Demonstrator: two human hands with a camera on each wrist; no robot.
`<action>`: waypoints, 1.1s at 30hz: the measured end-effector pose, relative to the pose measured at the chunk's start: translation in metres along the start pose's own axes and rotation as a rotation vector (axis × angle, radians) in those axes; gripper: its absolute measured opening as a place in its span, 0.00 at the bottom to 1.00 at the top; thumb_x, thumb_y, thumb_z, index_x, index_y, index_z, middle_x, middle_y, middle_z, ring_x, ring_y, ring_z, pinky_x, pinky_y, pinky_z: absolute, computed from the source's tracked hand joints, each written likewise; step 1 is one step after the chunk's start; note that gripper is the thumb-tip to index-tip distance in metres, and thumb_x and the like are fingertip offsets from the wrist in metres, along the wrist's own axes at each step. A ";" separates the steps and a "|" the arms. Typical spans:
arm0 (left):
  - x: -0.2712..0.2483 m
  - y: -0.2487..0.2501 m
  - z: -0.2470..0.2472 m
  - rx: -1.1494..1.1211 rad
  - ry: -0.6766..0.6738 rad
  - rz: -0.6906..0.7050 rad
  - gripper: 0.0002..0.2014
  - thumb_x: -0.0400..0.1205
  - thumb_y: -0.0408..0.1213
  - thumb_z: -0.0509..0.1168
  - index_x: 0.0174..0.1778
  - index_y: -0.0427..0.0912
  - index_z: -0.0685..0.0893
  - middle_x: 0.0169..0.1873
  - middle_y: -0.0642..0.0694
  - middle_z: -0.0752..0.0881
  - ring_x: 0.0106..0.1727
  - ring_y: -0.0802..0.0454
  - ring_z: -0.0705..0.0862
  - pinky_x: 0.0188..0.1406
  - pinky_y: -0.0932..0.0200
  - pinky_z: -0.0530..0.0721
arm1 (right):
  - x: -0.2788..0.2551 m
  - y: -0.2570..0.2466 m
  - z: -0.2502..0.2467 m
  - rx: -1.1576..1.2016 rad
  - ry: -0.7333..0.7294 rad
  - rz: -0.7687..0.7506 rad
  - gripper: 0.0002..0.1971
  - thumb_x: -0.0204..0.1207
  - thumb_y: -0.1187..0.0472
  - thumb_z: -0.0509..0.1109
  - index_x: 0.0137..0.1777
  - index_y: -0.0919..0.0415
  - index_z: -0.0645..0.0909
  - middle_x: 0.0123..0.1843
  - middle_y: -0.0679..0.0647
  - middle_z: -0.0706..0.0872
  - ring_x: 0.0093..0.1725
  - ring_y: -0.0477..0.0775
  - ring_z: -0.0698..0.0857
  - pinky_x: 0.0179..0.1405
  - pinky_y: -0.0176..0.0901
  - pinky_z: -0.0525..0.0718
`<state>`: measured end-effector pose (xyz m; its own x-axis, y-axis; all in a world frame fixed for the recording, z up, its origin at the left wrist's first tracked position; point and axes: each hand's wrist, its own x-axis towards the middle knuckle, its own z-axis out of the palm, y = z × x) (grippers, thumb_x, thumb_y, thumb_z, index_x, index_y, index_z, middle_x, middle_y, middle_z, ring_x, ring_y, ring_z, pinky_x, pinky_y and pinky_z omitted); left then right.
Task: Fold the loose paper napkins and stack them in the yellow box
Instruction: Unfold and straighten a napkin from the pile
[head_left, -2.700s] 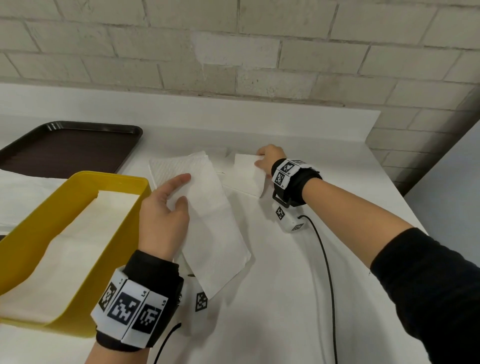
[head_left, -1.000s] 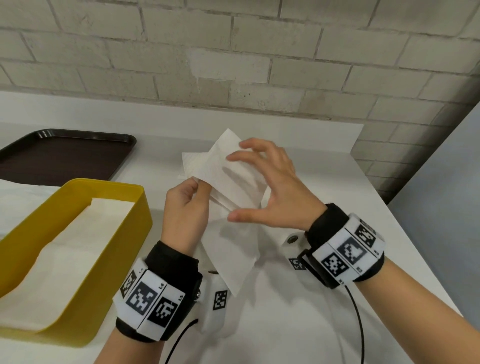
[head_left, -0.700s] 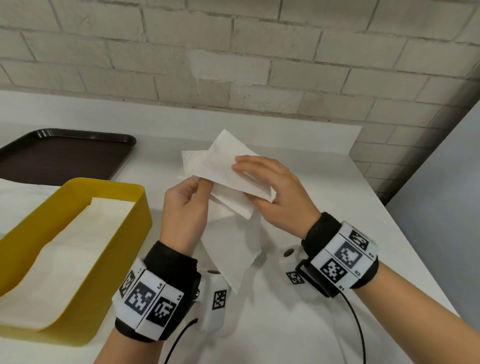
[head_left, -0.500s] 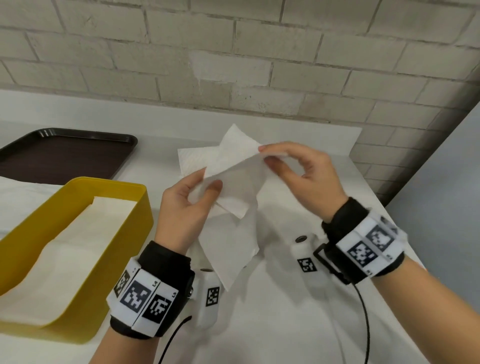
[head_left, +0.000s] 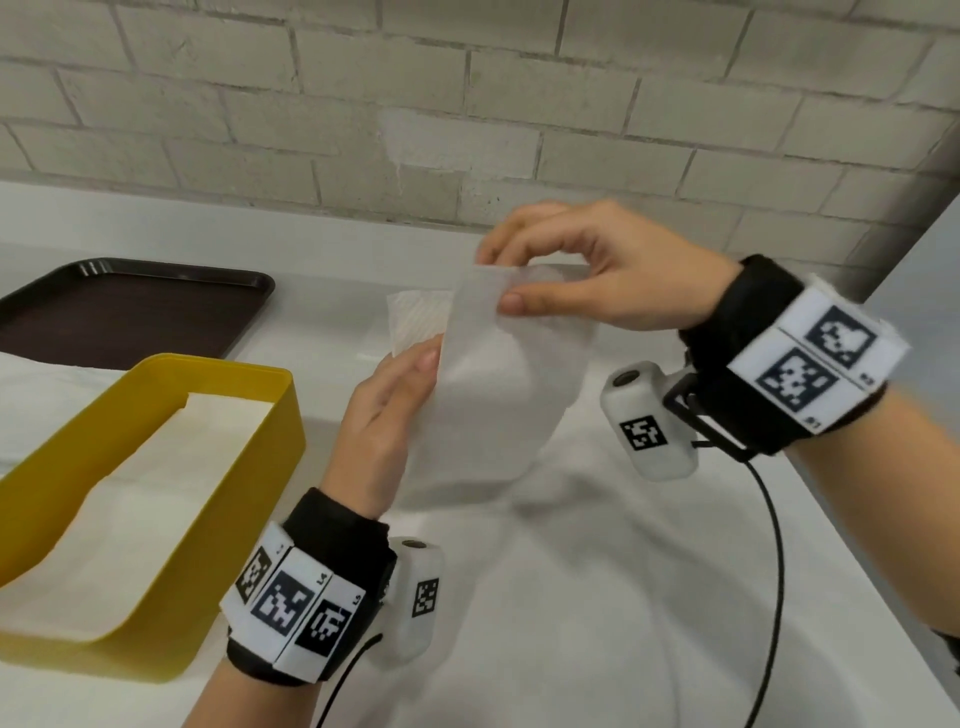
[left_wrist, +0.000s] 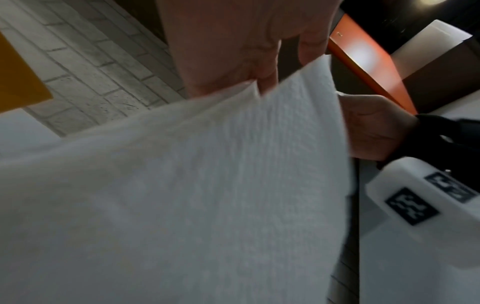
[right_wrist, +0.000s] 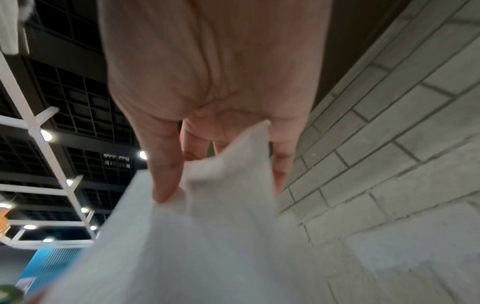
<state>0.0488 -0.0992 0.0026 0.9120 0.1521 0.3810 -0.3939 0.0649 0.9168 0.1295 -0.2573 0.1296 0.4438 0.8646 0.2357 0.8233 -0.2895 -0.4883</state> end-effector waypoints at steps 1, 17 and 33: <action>-0.002 0.002 0.003 -0.026 -0.027 0.012 0.16 0.74 0.60 0.62 0.52 0.63 0.87 0.54 0.57 0.88 0.61 0.59 0.83 0.61 0.60 0.79 | 0.005 0.002 0.004 -0.013 -0.014 0.010 0.06 0.73 0.54 0.70 0.46 0.54 0.83 0.54 0.45 0.82 0.57 0.38 0.80 0.64 0.26 0.71; -0.011 -0.014 0.017 0.097 0.049 -0.035 0.11 0.75 0.41 0.65 0.53 0.53 0.83 0.48 0.52 0.89 0.51 0.57 0.87 0.48 0.65 0.83 | 0.008 0.024 0.031 0.097 -0.026 0.229 0.03 0.72 0.64 0.74 0.40 0.61 0.83 0.37 0.49 0.86 0.37 0.42 0.83 0.41 0.33 0.81; -0.004 -0.020 -0.030 0.224 0.357 0.027 0.31 0.78 0.23 0.66 0.65 0.62 0.67 0.67 0.52 0.77 0.60 0.58 0.83 0.57 0.60 0.83 | 0.100 0.110 0.076 0.227 -0.138 0.508 0.07 0.77 0.64 0.68 0.52 0.61 0.75 0.41 0.50 0.80 0.40 0.49 0.81 0.36 0.38 0.80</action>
<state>0.0493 -0.0720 -0.0206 0.7891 0.4853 0.3766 -0.3467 -0.1543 0.9252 0.2377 -0.1721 0.0359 0.7015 0.6896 -0.1800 0.4149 -0.6005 -0.6835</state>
